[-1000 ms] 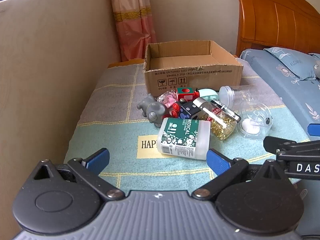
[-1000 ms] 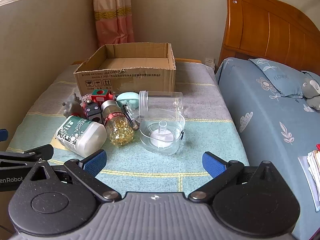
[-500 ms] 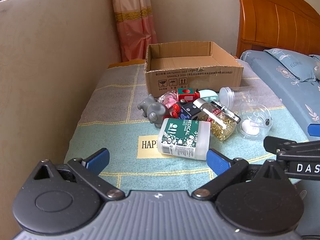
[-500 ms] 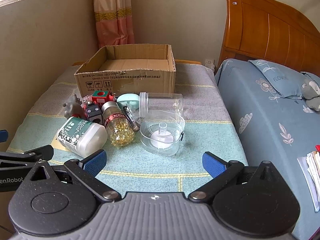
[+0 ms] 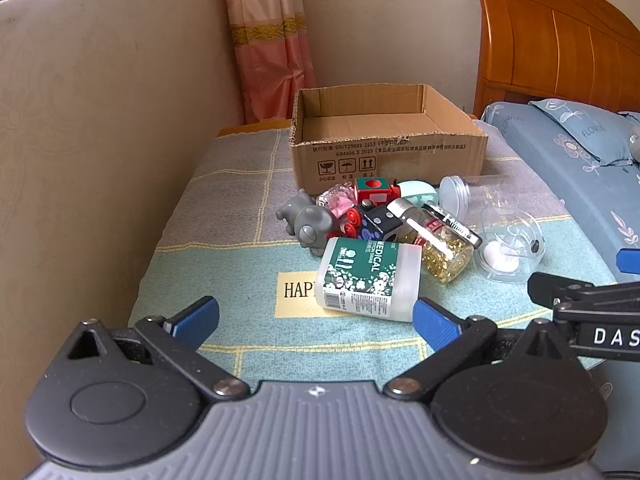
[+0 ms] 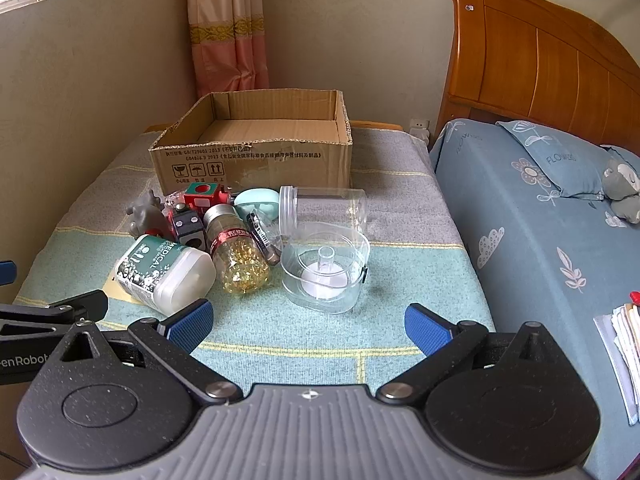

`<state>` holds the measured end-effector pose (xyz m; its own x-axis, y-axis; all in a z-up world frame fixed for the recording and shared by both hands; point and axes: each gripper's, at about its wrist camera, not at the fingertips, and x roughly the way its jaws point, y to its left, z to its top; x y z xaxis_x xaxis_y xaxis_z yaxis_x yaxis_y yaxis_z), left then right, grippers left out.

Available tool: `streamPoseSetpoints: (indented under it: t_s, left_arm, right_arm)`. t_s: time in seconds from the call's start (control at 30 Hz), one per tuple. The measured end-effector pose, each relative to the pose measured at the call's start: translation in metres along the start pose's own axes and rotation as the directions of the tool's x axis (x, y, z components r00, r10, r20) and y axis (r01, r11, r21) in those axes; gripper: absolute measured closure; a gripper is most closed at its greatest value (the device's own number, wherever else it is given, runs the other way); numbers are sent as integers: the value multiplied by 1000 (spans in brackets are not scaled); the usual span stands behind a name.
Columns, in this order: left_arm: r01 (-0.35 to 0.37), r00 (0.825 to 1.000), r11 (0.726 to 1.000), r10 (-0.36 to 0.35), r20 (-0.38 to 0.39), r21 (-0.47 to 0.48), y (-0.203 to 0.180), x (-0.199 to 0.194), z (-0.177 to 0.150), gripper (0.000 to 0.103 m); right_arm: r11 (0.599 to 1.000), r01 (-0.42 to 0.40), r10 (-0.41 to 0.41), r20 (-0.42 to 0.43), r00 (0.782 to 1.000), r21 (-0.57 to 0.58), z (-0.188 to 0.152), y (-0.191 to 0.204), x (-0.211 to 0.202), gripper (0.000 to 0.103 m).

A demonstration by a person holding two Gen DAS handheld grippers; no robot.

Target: Organize rigid objects

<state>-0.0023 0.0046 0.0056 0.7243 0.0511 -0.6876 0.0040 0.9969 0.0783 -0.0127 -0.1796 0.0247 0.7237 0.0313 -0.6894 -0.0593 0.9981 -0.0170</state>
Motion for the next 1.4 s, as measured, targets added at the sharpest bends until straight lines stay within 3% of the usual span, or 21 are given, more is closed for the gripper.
streamPoseSetpoints:
  t_s: [0.73,1.07,1.23,1.4]
  left_arm:
    - [30,1000,1000,-30,7,8,-2,7,2,1]
    - [116,993,991,-116,-2,67,-2,20,4,1]
    - [170,985,979,-166,-47,114,-6,36,2,1]
    - [187,979,971,-172,-110,147,-11,63,-5,1]
  right_arm:
    - [1000,5,-5,5,1000,-11,3,-1,4,0]
    - [998,-14,18,60,998,-66,6,-8,8,0]
    - [995,-35,41,68,997,-97,4,-15,18,0]
    - [990,-66,68,15,998,-128,-9,-23,46,0]
